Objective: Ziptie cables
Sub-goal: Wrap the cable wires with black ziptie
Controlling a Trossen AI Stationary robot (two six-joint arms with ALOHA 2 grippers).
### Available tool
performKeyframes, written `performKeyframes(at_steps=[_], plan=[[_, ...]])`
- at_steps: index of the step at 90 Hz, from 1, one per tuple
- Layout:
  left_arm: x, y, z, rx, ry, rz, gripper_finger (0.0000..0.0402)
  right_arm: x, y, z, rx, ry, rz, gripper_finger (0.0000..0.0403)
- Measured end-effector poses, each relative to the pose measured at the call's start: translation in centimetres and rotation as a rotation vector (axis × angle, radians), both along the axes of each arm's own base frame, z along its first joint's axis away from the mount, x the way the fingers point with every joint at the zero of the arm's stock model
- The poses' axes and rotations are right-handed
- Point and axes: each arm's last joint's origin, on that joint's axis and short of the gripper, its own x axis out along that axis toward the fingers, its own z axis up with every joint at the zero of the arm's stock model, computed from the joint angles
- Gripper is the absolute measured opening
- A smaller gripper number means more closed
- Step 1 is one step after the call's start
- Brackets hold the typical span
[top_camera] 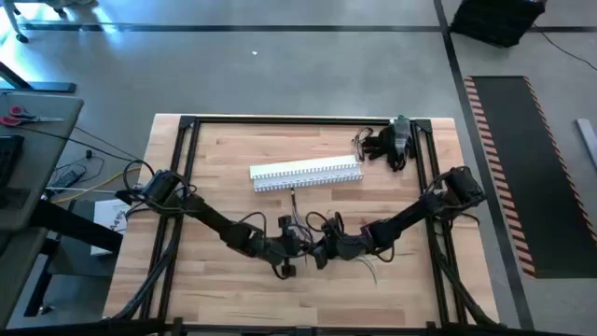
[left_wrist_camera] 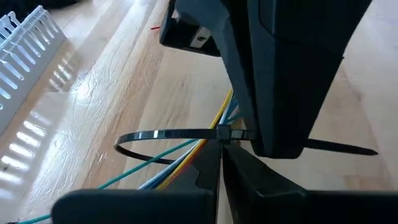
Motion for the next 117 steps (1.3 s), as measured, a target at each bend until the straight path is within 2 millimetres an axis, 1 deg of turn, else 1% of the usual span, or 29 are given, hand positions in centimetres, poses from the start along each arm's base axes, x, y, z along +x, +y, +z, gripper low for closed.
performKeyframes(at_steps=[13, 27, 49, 65, 102, 117], plan=[[0.2, 0.3, 0.0, -0.045, 0.005, -0.010, 0.0000, -0.4, 0.9, -0.3, -0.002, 0.004, 0.027, 0.0000], [0.3, 0.5, 0.0, -0.055, 0.009, -0.016, 0.0000, -0.8, 1.8, -0.2, -0.013, -0.004, 0.056, 0.0000], [0.1, 0.4, -0.3, -0.069, 0.044, -0.047, 0.0000, -1.0, 2.1, -0.2, -0.059, -0.013, 0.060, 0.0000], [0.0, 0.4, -0.4, -0.061, 0.057, -0.034, 0.0000, -1.7, 3.4, -0.2, -0.056, -0.014, 0.095, 0.0000], [0.3, 1.2, -0.4, -0.111, 0.058, -0.030, 0.0000, -2.9, 5.7, 0.2, -0.039, -0.049, 0.156, 0.0000], [0.3, 1.2, -0.4, -0.116, 0.068, -0.053, 0.0000, -2.9, 5.7, 0.3, -0.058, -0.054, 0.132, 0.0000]])
